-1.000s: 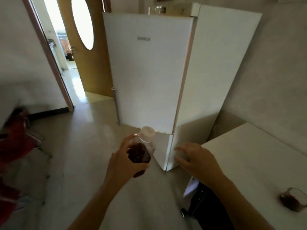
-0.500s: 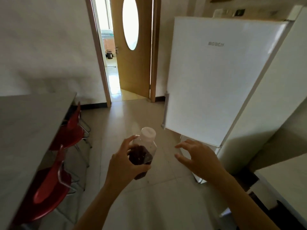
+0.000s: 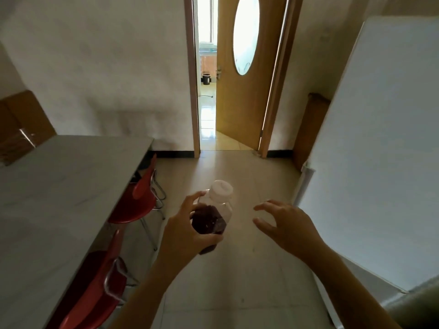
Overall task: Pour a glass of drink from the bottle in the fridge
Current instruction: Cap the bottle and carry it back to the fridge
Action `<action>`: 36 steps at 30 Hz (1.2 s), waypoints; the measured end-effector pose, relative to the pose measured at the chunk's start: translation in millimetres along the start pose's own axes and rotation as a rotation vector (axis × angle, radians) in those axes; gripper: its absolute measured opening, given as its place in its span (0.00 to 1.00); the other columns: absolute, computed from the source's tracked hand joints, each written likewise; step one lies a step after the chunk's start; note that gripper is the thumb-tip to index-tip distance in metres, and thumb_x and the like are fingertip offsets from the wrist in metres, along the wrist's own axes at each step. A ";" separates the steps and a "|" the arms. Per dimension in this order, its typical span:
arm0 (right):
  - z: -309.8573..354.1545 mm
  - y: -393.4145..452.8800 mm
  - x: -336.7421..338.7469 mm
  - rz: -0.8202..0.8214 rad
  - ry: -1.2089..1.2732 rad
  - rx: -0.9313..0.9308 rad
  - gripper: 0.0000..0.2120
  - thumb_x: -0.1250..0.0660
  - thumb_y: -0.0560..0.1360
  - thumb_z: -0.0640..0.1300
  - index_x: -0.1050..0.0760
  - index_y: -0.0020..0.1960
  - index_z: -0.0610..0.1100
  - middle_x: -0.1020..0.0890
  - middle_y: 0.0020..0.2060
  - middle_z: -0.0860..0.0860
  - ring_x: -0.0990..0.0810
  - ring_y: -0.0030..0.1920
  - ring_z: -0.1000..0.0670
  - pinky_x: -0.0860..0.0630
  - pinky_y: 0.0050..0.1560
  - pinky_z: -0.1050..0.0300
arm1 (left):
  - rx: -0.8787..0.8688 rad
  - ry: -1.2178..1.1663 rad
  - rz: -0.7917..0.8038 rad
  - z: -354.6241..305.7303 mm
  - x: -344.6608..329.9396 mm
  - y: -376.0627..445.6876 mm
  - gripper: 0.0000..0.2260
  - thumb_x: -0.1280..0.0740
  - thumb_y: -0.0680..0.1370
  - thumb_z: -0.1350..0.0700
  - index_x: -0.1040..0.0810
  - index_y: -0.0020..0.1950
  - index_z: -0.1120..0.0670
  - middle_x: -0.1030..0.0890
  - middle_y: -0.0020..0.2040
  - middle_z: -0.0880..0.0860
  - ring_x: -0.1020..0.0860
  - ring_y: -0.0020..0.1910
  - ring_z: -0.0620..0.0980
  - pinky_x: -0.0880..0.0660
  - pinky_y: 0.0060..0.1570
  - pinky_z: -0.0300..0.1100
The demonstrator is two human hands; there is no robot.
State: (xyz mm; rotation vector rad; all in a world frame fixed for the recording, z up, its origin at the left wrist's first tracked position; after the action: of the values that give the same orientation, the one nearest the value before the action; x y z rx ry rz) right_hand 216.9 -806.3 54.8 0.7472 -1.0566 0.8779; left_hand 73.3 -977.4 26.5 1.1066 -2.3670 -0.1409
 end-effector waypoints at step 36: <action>-266.8 488.2 6.8 -0.183 0.018 -0.646 0.19 0.39 0.75 0.57 0.29 0.64 0.52 0.24 0.62 0.54 0.28 0.61 0.52 0.28 0.59 0.51 | -0.310 -0.044 0.548 127.6 -217.9 650.0 0.39 0.22 0.58 0.48 0.40 0.63 0.37 0.24 0.54 0.42 0.22 0.53 0.46 0.22 0.52 0.46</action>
State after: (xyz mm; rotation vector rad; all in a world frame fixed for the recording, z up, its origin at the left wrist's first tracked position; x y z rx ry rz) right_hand -102.8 -351.9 25.3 0.2822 -1.1482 0.3452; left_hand -320.4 -401.9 24.0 0.2974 -2.4855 -0.3214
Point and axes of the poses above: each hand's wrist, its own y-axis towards the middle knuckle, its own x-axis out of the back of the hand, z = x × y, the point moved 3 cm from there along y, towards the middle knuckle
